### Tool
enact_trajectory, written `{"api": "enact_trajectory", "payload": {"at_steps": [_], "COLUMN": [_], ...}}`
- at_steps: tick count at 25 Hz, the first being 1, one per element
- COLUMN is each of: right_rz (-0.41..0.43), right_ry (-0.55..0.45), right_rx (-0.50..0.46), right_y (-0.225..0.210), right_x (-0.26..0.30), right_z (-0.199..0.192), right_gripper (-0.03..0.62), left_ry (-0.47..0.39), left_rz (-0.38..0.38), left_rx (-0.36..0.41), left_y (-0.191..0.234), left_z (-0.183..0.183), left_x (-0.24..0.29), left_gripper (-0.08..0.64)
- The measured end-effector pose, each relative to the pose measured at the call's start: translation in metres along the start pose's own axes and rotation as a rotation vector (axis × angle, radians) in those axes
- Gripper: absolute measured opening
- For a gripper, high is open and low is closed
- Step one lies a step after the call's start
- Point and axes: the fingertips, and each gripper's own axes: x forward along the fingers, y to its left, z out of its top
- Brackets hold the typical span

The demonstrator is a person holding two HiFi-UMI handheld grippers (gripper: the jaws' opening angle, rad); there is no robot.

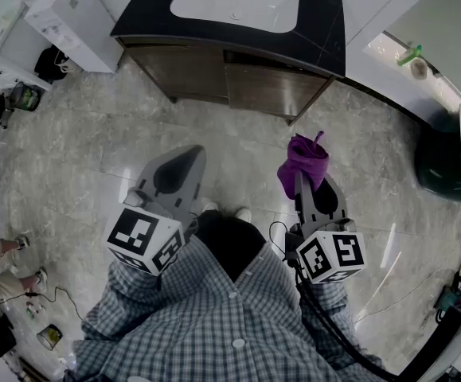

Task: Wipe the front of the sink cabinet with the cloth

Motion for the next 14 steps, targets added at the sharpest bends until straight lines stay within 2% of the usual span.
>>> {"api": "enact_trajectory", "payload": {"at_steps": [14], "right_rz": [-0.017], "right_ry": [-0.004], "right_rx": [0.012], "right_y": [0.012], "right_x": [0.011], "right_z": [0.005], "right_gripper": [0.077], "left_ry": [-0.022], "left_rz": [-0.025], "left_rx": [0.001], "left_y": [0.011], "left_z": [0.004], "left_x": [0.008], "left_gripper": [0.011]}}
